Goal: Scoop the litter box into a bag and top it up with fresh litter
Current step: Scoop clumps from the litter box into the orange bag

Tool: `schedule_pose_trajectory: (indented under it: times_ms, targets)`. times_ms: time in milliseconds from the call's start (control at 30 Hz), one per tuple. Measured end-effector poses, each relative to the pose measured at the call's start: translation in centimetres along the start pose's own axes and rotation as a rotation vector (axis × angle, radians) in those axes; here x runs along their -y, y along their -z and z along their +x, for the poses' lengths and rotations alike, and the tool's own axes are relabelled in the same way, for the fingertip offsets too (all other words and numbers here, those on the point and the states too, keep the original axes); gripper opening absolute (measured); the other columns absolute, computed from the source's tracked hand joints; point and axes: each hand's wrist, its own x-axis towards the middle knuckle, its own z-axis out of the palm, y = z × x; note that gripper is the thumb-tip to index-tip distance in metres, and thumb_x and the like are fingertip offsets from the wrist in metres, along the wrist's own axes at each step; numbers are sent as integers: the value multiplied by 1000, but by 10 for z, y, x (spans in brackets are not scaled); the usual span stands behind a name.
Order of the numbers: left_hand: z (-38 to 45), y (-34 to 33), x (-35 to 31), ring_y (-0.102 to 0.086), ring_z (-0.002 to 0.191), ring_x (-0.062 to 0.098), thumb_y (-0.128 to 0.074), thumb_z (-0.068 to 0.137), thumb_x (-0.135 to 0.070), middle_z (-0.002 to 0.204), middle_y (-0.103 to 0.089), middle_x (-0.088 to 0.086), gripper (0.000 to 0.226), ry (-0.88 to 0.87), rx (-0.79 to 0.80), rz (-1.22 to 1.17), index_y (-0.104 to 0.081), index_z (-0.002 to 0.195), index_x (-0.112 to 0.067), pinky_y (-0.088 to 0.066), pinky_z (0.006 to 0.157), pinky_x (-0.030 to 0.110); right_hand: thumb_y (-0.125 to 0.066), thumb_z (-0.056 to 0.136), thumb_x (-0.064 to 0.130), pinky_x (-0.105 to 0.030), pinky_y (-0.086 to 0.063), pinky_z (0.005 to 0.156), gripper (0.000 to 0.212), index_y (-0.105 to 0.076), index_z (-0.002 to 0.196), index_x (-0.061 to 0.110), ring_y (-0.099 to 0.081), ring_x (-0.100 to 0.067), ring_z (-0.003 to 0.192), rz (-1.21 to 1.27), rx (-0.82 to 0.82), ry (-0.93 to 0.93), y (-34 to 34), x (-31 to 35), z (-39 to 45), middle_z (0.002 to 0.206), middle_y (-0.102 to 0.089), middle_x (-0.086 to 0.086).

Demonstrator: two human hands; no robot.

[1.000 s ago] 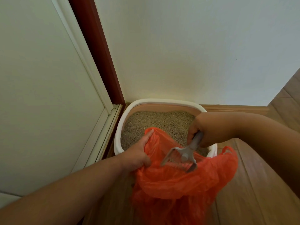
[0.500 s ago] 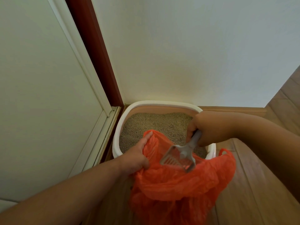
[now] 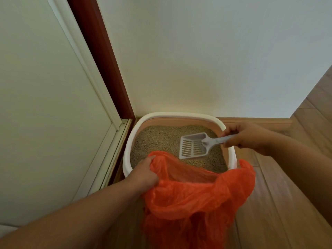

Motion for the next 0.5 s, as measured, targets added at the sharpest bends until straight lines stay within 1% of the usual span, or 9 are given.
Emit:
schedule_pose_trajectory:
  times_ms: [67,133,200,233,300,333,367,433,500]
  targets:
    - [-2,-2,0,-68,103,19,-69,76,0,117,-65,-4,70,-12,17,18,-54,136,-33,-61,90,41,-76,77,-4,-31,-45,62,25,-80,89,18,-53,-22,76,-60,-34,-45,-7,-15,6,100,-71,-24]
    - [-2,-2,-1,-72,97,19,-72,76,-2,110,-70,-5,63,-10,39,14,-58,129,-34,-62,86,40,-75,78,-1,-32,-48,62,25,-81,89,20,-54,-20,74,-64,-59,-100,-12,-27,11,99,-72,-20]
    - [-2,-2,0,-75,89,18,-74,77,-2,104,-74,-5,54,-1,61,10,-62,121,-31,-64,79,35,-76,78,1,-31,-48,61,25,-80,91,21,-56,-19,74,-98,-70,-139,-16,-35,14,98,-73,-17]
    - [-2,-2,1,-76,87,17,-74,78,-1,102,-76,-4,52,3,68,3,-65,120,-30,-64,77,35,-76,78,1,-30,-47,59,25,-80,92,22,-56,-18,72,-136,-72,-151,-18,-38,15,97,-74,-16]
    - [-1,-3,3,-77,87,18,-75,77,0,101,-78,-3,55,9,69,-5,-68,124,-28,-65,80,39,-78,77,2,-26,-47,56,25,-78,94,21,-59,-17,70,-209,-74,-161,-20,-41,16,95,-74,-14]
    - [0,-3,4,-77,87,18,-74,77,-1,102,-78,-3,56,10,74,-12,-68,126,-28,-65,80,41,-79,77,3,-26,-49,57,25,-77,96,20,-62,-16,71,-240,-74,-158,-21,-43,16,94,-74,-12]
    - [0,-3,5,-77,88,19,-74,77,0,102,-78,-2,57,15,80,-19,-68,126,-29,-65,81,42,-80,78,4,-27,-53,61,27,-75,98,20,-65,-16,74,-270,-80,-155,-22,-45,16,95,-74,-9]
    - [1,-3,6,-78,87,20,-73,78,0,103,-78,-2,56,22,86,-31,-68,126,-29,-65,80,43,-82,77,10,-29,-56,74,31,-72,105,21,-67,-16,86,-362,-104,-151,-23,-50,18,102,-72,-3]
    - [1,-4,7,-78,86,20,-72,79,1,102,-78,-2,55,23,92,-34,-67,126,-28,-65,80,42,-86,76,23,-29,-53,81,47,-68,120,21,-63,-15,97,-514,-121,-152,-24,-52,19,116,-68,-1]
